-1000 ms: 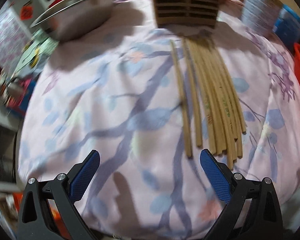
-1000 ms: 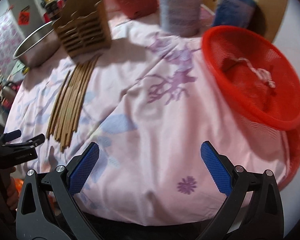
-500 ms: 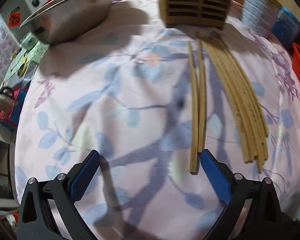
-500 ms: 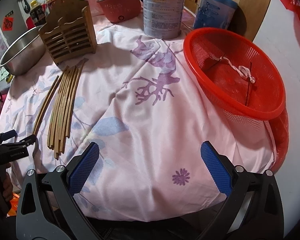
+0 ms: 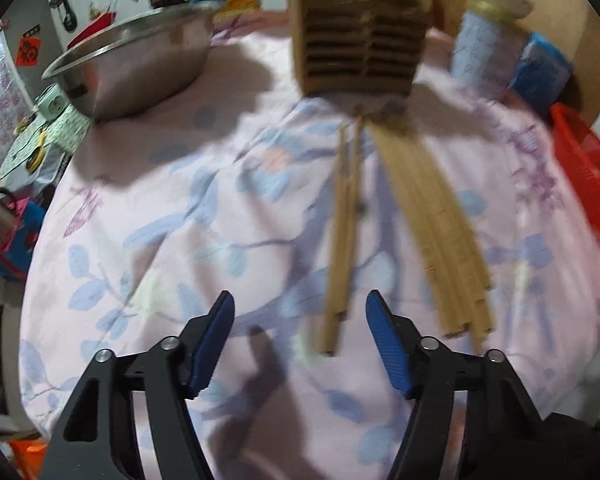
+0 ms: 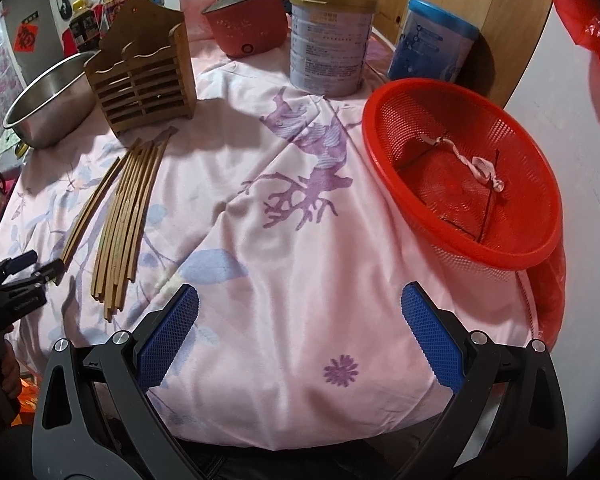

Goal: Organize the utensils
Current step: 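Move both tools toward the bundle of bamboo chopsticks, then close the left tool on one chopstick while the right tool grasps another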

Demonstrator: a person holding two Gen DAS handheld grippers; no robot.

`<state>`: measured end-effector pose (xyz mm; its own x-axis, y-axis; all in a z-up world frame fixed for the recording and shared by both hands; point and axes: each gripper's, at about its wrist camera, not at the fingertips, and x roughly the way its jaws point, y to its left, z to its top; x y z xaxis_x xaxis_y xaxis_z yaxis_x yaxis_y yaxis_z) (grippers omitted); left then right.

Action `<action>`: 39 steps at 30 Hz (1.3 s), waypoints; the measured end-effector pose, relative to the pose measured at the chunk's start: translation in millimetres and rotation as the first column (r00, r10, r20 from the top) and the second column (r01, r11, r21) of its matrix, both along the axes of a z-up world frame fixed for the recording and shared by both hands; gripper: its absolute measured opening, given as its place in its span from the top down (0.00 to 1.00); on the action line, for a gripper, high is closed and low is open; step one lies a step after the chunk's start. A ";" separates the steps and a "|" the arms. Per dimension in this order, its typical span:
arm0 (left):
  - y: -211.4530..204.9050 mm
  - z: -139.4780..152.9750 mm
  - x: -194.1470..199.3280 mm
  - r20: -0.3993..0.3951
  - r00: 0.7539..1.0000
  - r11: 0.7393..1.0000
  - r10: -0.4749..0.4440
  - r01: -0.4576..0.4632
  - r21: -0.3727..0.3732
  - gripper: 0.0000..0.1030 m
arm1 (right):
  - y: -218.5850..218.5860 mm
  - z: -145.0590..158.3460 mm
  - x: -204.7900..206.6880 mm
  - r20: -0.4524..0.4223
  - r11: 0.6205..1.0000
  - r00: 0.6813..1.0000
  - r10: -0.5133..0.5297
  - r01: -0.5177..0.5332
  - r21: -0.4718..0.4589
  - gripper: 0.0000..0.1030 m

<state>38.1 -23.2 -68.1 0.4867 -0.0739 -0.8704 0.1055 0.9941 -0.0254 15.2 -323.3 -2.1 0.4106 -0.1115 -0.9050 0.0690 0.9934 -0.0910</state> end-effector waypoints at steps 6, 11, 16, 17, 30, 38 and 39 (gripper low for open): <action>-9.6 -15.0 6.4 -0.017 0.997 0.991 -0.074 0.071 -0.116 0.60 | -5.8 3.8 -1.6 0.012 0.999 0.999 0.043 -0.042 -0.020 0.05; 12.2 -15.9 1.7 -0.008 0.998 0.991 -0.067 0.065 -0.113 0.60 | -13.0 3.5 -0.1 0.016 0.999 0.999 0.040 -0.040 -0.006 0.05; 58.3 -14.6 3.2 -0.017 0.999 0.994 0.040 -0.041 -0.104 0.60 | -9.3 0.7 2.4 0.016 0.999 0.999 0.052 -0.052 0.013 0.05; 68.9 -14.8 3.2 -0.019 0.998 0.992 0.064 -0.065 -0.107 0.60 | -7.0 0.8 3.6 0.018 0.998 0.998 0.059 -0.059 0.015 0.05; 44.6 10.3 -4.0 0.034 0.999 1.000 0.007 -0.007 -0.011 0.39 | 15.2 -2.9 8.9 0.009 0.995 0.995 0.095 -0.096 0.028 0.05; 12.1 -15.9 -5.0 0.023 0.994 0.994 -0.106 0.106 -0.019 0.68 | 10.6 -0.9 4.7 0.014 0.996 0.996 0.093 -0.093 0.016 0.05; 13.9 -16.0 -3.8 0.026 0.995 0.995 -0.099 0.099 -0.024 0.74 | 8.2 -0.9 4.3 0.014 0.996 0.996 0.087 -0.087 0.020 0.05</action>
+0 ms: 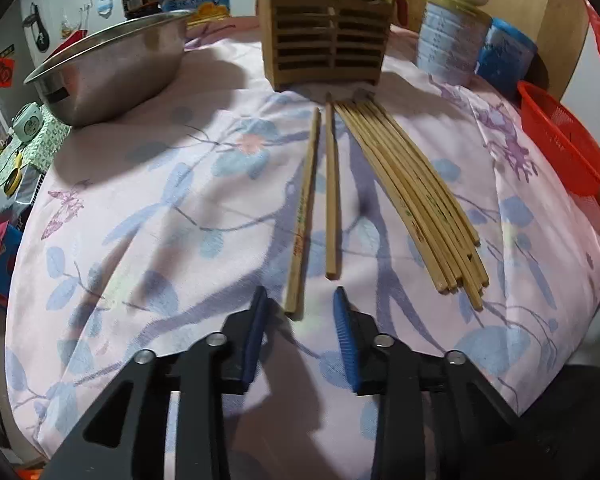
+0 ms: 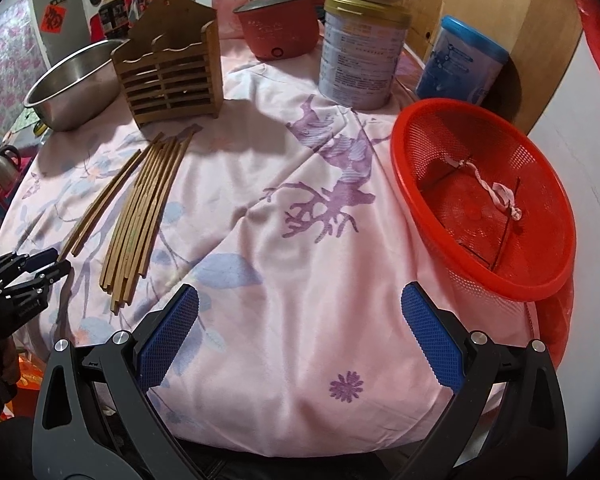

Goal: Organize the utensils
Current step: 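Close the left tool on one chopstick while the right tool grasps another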

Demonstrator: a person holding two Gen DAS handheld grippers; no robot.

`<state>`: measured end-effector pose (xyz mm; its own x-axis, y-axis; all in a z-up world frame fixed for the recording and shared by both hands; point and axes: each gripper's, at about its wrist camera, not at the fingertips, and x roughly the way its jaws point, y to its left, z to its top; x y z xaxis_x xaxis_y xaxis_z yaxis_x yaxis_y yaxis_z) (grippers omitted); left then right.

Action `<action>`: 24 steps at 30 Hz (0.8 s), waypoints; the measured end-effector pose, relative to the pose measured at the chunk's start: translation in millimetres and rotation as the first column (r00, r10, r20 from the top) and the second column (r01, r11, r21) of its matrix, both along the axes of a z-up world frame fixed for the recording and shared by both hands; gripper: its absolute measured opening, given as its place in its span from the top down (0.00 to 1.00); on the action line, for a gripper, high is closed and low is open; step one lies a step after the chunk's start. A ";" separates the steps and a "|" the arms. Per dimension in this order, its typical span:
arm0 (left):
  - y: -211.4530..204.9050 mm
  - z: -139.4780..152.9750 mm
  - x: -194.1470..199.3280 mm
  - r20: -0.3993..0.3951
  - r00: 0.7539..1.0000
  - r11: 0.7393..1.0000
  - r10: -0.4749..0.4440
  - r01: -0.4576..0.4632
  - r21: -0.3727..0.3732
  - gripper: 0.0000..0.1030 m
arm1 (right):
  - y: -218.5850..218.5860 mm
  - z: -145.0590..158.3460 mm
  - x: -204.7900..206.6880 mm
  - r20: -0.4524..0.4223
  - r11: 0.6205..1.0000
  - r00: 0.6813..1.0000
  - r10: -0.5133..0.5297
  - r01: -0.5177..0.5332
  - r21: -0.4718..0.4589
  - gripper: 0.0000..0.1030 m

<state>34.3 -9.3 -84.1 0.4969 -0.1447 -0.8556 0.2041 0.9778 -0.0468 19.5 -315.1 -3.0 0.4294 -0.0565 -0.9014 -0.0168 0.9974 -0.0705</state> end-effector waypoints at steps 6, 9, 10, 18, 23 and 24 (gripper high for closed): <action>3.9 -1.3 -0.7 0.013 0.999 0.999 0.043 -0.042 -0.030 0.94 | -0.1 -3.4 1.1 -0.013 1.000 1.000 0.009 -0.008 0.025 0.10; -5.3 1.8 -6.2 0.011 1.000 0.999 0.028 -0.027 -0.028 0.95 | 6.3 -6.0 3.6 -0.018 0.998 0.999 0.036 -0.035 0.061 0.14; -7.7 4.9 -8.1 0.010 1.000 0.999 0.026 -0.026 -0.026 0.95 | 8.9 -7.5 4.7 -0.019 0.996 0.999 0.049 -0.047 0.074 0.17; 10.6 32.5 -4.7 -0.004 0.998 0.998 0.064 -0.064 -0.025 0.95 | 63.3 -50.0 20.3 -0.067 0.966 0.972 0.224 -0.213 0.147 0.41; 11.9 45.8 0.9 -0.005 1.000 0.999 0.031 -0.031 -0.014 0.95 | 99.3 -75.3 14.7 -0.078 0.949 0.950 0.301 -0.291 0.118 0.46; 11.9 46.3 1.4 -0.006 1.000 1.000 0.023 -0.024 -0.015 0.95 | 104.0 -80.0 15.4 -0.083 0.949 0.952 0.295 -0.283 0.137 0.47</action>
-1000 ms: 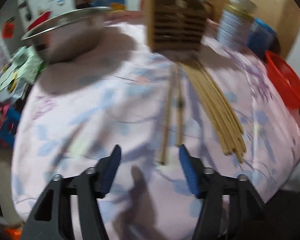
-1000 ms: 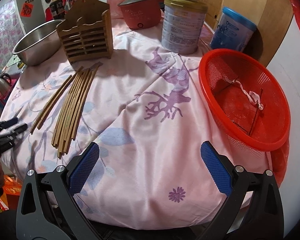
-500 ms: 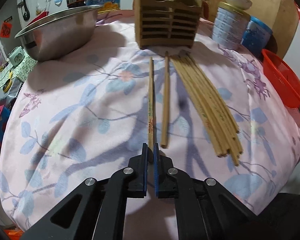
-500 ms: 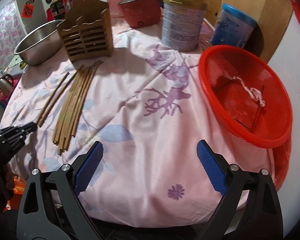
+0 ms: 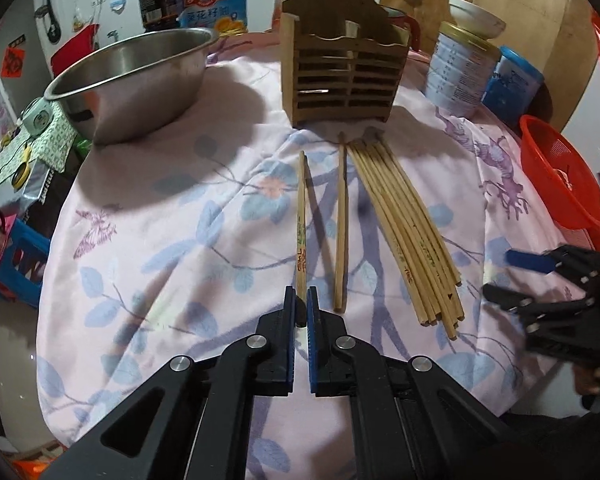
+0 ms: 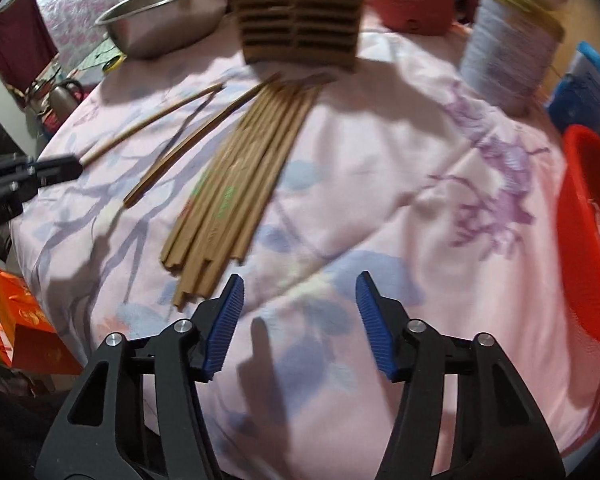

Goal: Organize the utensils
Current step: 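Close the left tool on one chopstick while the right tool grasps another, then lift both held chopsticks and carry them above the wooden holder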

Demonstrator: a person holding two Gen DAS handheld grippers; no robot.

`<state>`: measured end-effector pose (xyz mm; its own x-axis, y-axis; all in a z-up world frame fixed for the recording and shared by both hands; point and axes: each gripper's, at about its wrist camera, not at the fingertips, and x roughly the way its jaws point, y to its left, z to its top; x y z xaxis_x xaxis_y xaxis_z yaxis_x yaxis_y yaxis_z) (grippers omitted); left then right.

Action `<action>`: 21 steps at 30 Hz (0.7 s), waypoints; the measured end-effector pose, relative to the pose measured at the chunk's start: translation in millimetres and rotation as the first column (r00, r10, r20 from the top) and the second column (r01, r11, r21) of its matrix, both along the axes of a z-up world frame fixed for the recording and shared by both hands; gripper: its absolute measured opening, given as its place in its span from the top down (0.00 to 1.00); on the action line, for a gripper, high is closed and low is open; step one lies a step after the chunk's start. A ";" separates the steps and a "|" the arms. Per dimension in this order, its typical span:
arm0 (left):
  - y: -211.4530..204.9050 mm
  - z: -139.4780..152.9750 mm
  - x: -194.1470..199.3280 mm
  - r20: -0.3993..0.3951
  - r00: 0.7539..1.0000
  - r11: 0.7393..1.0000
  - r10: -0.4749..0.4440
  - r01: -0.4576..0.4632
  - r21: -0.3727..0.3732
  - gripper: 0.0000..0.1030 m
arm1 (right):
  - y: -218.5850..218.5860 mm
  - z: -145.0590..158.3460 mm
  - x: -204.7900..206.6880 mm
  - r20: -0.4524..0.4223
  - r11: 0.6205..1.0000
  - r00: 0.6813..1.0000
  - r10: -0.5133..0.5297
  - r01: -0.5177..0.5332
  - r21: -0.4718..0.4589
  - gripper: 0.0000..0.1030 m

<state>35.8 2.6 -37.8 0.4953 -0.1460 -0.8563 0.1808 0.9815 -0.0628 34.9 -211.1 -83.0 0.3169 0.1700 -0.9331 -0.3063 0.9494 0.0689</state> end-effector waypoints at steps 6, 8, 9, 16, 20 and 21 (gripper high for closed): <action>-2.3 -8.5 4.4 -0.034 0.997 0.998 -0.064 0.064 -0.023 0.95 | 16.4 -11.2 -1.5 0.056 0.999 0.998 -0.034 0.035 -0.009 0.60; -3.1 -12.1 4.6 -0.042 0.995 0.996 -0.089 0.088 -0.026 0.95 | 20.7 -12.1 -2.0 0.084 0.999 0.996 -0.042 0.043 -0.010 0.65; -3.5 -13.9 5.0 -0.047 0.993 0.994 -0.106 0.105 -0.024 0.95 | 20.4 -12.1 -1.7 0.089 0.999 0.995 -0.052 0.052 -0.004 0.66; 4.9 -19.0 16.1 -0.056 0.981 0.983 -0.184 0.183 -0.028 0.95 | 14.0 -13.3 1.0 0.099 0.984 0.979 -0.177 0.175 0.026 0.97; 9.9 -15.3 21.2 -0.043 0.978 0.978 -0.205 0.204 -0.042 0.95 | 1.6 4.4 -4.9 0.137 0.969 0.960 -0.244 0.245 0.006 0.97; 10.8 -14.7 22.2 -0.041 0.978 0.978 -0.205 0.203 -0.044 0.95 | -0.9 8.9 -4.7 0.148 0.967 0.957 -0.251 0.253 0.005 0.97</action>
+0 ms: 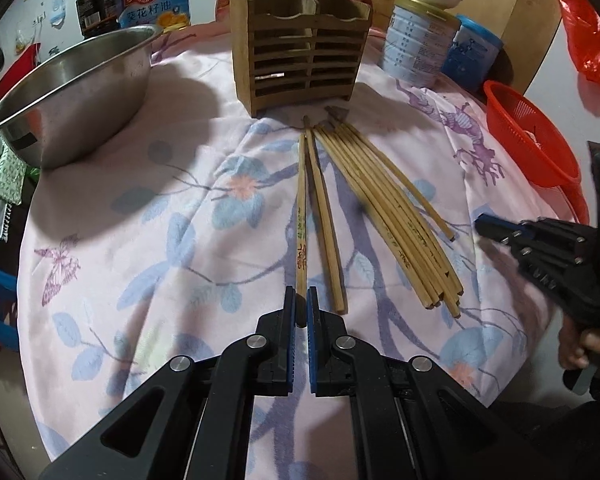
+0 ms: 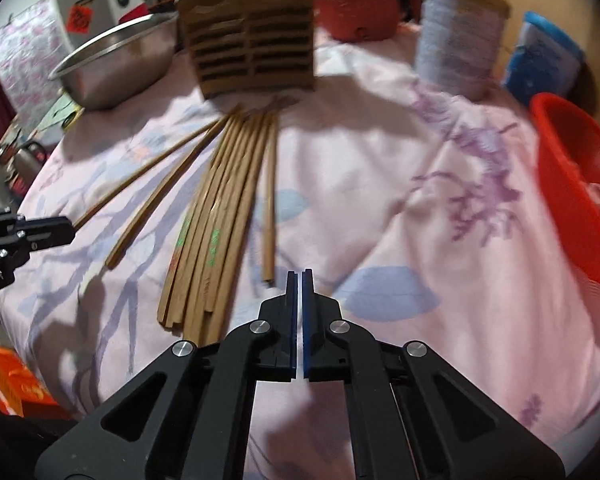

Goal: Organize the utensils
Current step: 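Lift both held chopsticks and carry them above the wooden holder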

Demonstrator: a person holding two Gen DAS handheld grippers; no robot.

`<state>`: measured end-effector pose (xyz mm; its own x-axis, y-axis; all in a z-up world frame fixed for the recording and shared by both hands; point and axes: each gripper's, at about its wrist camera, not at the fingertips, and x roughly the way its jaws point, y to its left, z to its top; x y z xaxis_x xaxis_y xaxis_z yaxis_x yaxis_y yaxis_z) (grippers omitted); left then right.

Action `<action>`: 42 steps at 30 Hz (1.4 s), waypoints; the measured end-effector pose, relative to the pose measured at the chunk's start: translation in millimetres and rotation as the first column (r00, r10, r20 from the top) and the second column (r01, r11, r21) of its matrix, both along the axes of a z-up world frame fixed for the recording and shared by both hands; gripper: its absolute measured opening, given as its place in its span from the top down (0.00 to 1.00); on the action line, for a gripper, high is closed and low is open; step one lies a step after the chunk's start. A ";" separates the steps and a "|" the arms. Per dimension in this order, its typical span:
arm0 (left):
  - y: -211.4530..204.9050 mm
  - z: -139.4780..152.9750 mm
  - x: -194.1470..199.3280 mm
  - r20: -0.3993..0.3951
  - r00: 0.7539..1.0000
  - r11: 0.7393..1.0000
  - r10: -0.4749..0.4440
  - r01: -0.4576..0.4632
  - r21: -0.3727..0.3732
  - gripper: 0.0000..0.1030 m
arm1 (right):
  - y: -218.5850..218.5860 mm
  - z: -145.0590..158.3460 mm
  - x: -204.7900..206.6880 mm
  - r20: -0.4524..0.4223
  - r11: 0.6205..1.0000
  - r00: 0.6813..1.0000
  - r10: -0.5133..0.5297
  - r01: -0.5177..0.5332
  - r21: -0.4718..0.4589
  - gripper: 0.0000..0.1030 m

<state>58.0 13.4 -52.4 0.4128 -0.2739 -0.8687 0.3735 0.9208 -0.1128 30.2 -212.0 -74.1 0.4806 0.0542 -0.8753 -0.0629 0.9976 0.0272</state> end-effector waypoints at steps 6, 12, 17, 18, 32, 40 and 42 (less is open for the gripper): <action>4.1 8.4 6.2 0.031 0.996 0.997 0.078 -0.078 -0.008 0.95 | -7.8 5.1 17.8 -0.019 0.991 0.993 0.120 -0.118 0.060 0.91; -2.1 16.2 8.6 0.022 0.975 0.975 0.221 -0.221 0.007 0.95 | 5.3 -12.7 30.1 -0.039 0.941 0.942 0.333 -0.329 0.073 0.89; -17.3 15.7 3.9 0.000 0.960 0.959 0.280 -0.279 0.050 0.94 | 2.6 -27.2 28.1 -0.048 0.895 0.901 0.431 -0.420 0.150 0.79; -19.5 15.5 3.1 -0.002 0.958 0.957 0.285 -0.285 0.051 0.94 | 2.8 -27.9 26.4 -0.038 0.890 0.896 0.443 -0.434 0.144 0.78; -12.8 25.5 20.1 0.050 0.987 0.987 0.152 -0.154 0.041 0.94 | -10.8 13.7 33.0 0.056 0.963 0.962 0.268 -0.269 0.029 0.94; -1.3 88.1 29.2 0.185 0.974 0.990 0.131 -0.140 0.035 0.94 | -22.3 102.8 44.2 0.247 0.972 0.941 0.232 -0.232 -0.027 0.94; -1.3 104.8 35.0 0.212 0.967 0.989 0.139 -0.145 0.014 0.94 | -21.8 121.3 50.4 0.289 0.974 0.931 0.222 -0.227 -0.018 0.94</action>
<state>93.0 12.1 52.3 0.6195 -0.1749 -0.7653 0.2512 0.9678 -0.0178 80.6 -233.8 47.2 0.6851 0.2024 -0.6998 -0.2927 0.9561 -0.0101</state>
